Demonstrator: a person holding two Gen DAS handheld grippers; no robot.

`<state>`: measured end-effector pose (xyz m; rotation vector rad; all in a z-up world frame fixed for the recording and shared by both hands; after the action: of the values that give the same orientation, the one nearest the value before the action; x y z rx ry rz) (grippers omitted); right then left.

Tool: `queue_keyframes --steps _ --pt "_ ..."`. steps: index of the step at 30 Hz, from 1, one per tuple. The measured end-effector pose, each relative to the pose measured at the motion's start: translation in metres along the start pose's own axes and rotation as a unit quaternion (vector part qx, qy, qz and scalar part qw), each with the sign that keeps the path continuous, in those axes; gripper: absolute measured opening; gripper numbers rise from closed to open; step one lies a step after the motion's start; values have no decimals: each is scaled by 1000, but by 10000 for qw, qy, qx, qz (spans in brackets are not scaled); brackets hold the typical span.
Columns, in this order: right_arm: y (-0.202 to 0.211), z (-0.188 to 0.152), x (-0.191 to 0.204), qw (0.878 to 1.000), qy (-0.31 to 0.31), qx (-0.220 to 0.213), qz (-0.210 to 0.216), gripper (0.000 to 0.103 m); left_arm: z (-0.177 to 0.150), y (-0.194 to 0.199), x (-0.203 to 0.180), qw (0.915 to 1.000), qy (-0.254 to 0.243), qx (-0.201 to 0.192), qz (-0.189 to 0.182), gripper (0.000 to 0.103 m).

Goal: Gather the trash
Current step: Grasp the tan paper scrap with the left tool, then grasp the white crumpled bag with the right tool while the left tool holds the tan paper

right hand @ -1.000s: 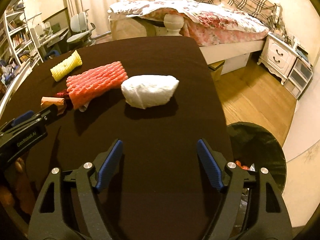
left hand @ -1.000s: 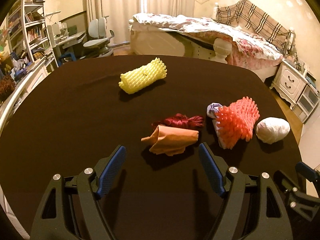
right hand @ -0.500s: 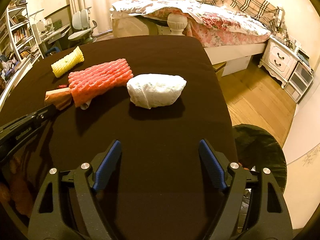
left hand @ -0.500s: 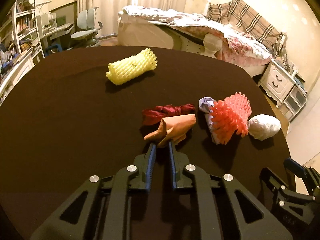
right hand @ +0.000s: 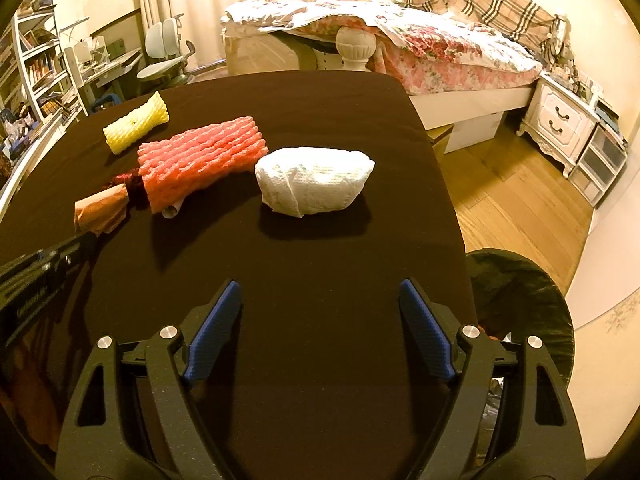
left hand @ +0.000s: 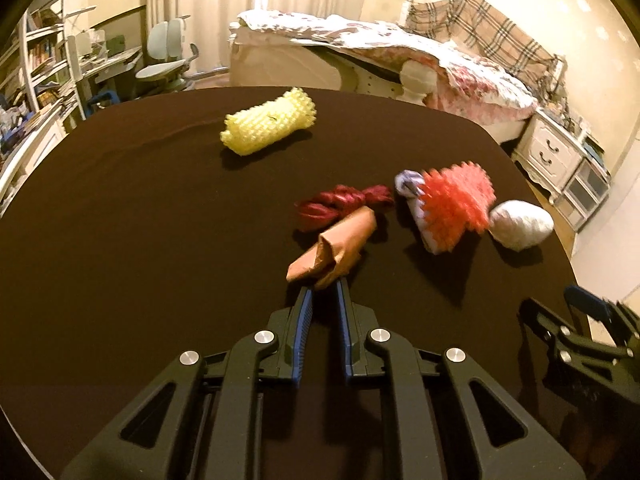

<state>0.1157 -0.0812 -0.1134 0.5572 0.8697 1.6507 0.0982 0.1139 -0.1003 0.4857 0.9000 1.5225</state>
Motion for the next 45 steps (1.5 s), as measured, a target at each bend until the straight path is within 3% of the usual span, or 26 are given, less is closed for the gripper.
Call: queue_keyframes --steps 3,5,8,15,18,22,25,45 --pt "0 0 0 10000 -7 0 5 80 -2 4 -2 10000 -73 -44 -4 18" --pt "0 0 0 10000 -4 1 3 81 0 7 1 9999 -45 -130 51 35" --pt "0 0 1 10000 0 0 -2 81 3 9 6 9996 -3 -264 124 50" --pt "0 0 1 10000 2 1 -4 81 14 -3 7 9996 -89 -166 189 61" --pt "0 0 1 10000 3 3 -6 81 19 -8 2 9995 -251 -162 128 61" --pt "0 0 1 10000 10 4 -15 81 17 -13 -4 9988 -474 -86 80 31" --pt "-1 0 2 10000 4 4 -18 81 16 -14 -4 9989 -473 -37 22 17" --pt "-32 42 -8 9994 -172 71 -275 81 11 -5 14 9998 -84 -91 154 17"
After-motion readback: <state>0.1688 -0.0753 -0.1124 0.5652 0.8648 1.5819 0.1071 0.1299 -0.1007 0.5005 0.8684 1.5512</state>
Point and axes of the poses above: each gripper's, at about its wrist camera, not at the fingertips, and y roughly against the way its jaws point, x to its left, z to its top, the point moved 5 cm from there along -y, roughly the way its jaws point, and after that the axes turned 9 degrees about y, right-handed, at the moved point
